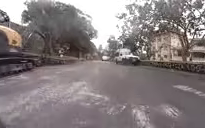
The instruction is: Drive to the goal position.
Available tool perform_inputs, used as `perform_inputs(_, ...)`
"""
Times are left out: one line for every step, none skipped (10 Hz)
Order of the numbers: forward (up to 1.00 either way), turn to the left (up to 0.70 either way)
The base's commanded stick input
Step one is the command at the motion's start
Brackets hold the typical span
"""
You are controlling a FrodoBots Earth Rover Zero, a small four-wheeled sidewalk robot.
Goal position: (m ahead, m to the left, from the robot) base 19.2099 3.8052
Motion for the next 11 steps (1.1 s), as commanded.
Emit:
perform_inputs(0.70,0.00)
perform_inputs(0.70,0.00)
perform_inputs(0.70,0.00)
perform_inputs(0.70,0.00)
perform_inputs(0.70,0.00)
perform_inputs(0.70,0.00)
perform_inputs(0.70,0.00)
perform_inputs(0.70,0.00)
perform_inputs(0.70,0.00)
perform_inputs(0.70,0.00)
perform_inputs(0.70,0.00)
